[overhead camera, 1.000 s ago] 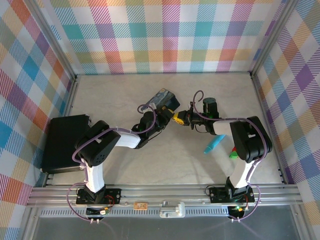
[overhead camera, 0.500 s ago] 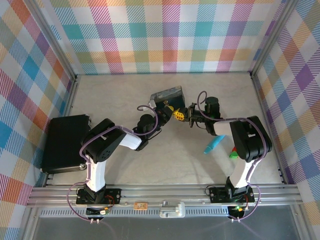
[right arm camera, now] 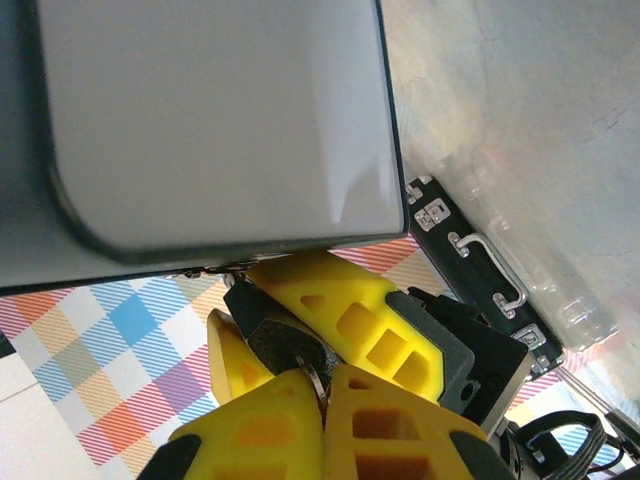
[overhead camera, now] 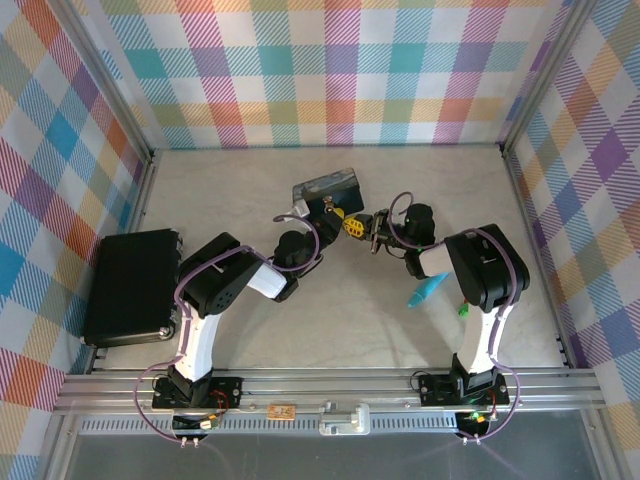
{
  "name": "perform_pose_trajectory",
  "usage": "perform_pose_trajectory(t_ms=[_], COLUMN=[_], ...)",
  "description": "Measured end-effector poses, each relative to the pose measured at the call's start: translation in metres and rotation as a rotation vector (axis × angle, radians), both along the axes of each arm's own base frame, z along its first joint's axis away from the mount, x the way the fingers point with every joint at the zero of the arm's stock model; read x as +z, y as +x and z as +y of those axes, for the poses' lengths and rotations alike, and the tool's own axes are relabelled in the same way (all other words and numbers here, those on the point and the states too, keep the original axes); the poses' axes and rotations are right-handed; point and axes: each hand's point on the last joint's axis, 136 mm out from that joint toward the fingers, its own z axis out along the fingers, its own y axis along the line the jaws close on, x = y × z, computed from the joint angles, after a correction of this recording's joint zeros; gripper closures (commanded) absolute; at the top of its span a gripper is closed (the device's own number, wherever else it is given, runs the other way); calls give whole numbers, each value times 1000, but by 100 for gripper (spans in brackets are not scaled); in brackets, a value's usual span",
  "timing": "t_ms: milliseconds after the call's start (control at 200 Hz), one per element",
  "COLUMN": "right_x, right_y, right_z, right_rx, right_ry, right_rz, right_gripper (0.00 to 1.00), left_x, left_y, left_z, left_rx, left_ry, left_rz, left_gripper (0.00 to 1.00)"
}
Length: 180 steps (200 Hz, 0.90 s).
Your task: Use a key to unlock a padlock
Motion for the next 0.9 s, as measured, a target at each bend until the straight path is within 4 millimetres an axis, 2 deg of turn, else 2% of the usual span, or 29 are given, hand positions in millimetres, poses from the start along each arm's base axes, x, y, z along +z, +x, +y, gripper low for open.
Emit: perform_pose_trajectory(t_ms=[100, 260, 480, 580, 760, 900], right_x=[-9, -23, -17, -16, -11, -5], right_y=[-2, -7, -15, -17, -20, -30], right_z=[1, 0, -11, -21, -44, -62], right_rx=[14, 36, 42, 34, 15, 23], right_ry=[-11, -98, -270, -348, -511, -681], right_rz=[24, -26, -160, -210, -318, -406], right_gripper=[97, 82, 66, 62, 58, 55], left_x=[-8, -20, -16, -19, -54, -70], left_y=[-2, -6, -18, -21, -29, -33], left_z=[1, 1, -6, -8, -4, -1], left_rx=[-1, -12, -51, -65, -74, -75], left_ry=[28, 100, 151, 165, 261, 301], left_rz=[26, 94, 132, 148, 259, 308], left_gripper=[100, 100, 100, 100, 100, 100])
